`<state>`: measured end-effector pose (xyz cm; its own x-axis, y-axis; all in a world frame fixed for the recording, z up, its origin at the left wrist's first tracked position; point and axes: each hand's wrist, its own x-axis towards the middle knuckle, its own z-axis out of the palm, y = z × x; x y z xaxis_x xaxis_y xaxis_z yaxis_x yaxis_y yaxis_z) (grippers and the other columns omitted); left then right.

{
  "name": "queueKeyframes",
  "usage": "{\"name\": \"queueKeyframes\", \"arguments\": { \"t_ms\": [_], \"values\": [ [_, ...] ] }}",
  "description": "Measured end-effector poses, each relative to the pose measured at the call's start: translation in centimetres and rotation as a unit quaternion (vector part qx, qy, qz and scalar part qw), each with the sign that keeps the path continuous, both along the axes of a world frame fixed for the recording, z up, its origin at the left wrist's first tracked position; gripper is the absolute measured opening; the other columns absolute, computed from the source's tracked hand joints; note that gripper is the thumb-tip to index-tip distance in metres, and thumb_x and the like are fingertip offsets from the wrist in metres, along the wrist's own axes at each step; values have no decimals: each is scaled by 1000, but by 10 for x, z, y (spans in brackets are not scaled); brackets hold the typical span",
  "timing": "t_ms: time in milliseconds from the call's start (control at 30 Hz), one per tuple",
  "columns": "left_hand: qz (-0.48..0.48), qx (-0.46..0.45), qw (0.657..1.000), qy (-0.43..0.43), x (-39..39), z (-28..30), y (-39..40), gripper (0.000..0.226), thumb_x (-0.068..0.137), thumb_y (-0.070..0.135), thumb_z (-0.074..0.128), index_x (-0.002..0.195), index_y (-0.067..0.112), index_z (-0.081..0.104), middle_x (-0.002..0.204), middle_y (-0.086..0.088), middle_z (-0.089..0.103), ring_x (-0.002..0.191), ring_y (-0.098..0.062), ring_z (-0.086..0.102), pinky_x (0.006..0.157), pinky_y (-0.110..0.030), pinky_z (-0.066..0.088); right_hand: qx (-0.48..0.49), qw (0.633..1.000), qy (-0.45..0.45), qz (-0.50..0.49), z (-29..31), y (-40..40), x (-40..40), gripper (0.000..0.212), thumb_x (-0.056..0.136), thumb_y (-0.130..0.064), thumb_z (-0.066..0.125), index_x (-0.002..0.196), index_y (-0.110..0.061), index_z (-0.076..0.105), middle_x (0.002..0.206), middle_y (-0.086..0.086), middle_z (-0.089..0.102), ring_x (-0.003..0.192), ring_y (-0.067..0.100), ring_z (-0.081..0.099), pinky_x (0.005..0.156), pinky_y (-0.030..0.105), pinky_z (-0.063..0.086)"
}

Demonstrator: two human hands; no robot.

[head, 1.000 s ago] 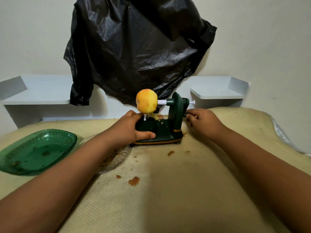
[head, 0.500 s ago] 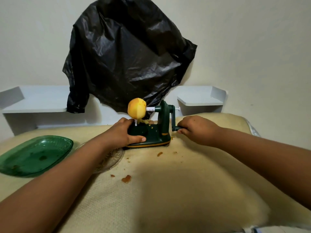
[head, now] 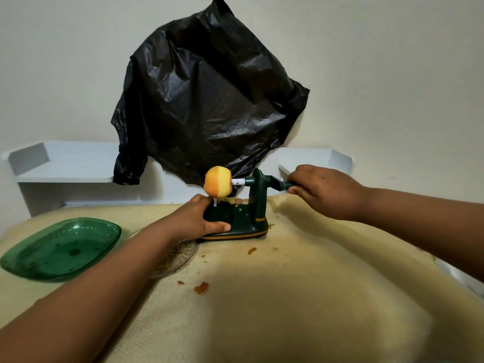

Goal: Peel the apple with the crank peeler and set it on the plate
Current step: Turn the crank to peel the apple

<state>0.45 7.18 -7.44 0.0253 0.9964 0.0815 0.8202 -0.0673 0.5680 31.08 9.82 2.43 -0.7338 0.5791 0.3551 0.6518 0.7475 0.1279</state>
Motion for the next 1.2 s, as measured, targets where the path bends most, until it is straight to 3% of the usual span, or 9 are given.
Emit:
{"name": "queueKeyframes", "arguments": {
  "t_ms": [100,300,600,733,1000,1200],
  "values": [
    [1,-1,1000,-2,-1,0,-1,79,84,54,75,148,22,41,141,-2,44,120,-19,52,99,-31,47,15,1000,21,5,3,5,-3,27,102,-32,43,110,-14,60,97,-4,53,94,22,56,81,40,47],
    [-8,-4,1000,-7,-3,0,-3,78,85,54,74,147,21,41,140,-3,44,120,-19,52,100,-31,48,32,996,78,0,8,24,-11,24,104,-29,43,114,-14,59,99,-8,48,95,17,51,77,28,35],
    [-7,11,1000,-24,-2,-2,-1,76,84,52,76,145,22,43,137,-2,46,118,-19,53,100,-32,49,44,994,100,-22,16,48,-23,30,105,-28,42,125,-13,59,113,7,59,102,24,55,79,28,38],
    [-5,14,1000,-25,-1,-3,-2,77,83,52,76,145,21,43,138,-3,46,119,-20,53,103,-35,49,47,993,97,-46,18,57,-30,33,105,-29,43,128,-13,59,114,10,62,103,27,57,80,35,45],
    [-1,7,1000,-11,0,0,-3,77,84,53,75,145,19,44,139,-5,46,120,-21,52,104,-39,50,27,990,113,-80,13,74,-39,33,105,-32,43,131,-17,58,115,13,69,101,32,61,72,34,42],
    [-3,8,1000,-24,-1,-1,-2,77,83,52,76,146,22,43,138,-3,46,118,-19,52,100,-33,49,6,988,108,-108,6,82,-48,32,105,-32,42,128,-16,58,116,16,68,101,35,61,77,38,48]
  ]
}}
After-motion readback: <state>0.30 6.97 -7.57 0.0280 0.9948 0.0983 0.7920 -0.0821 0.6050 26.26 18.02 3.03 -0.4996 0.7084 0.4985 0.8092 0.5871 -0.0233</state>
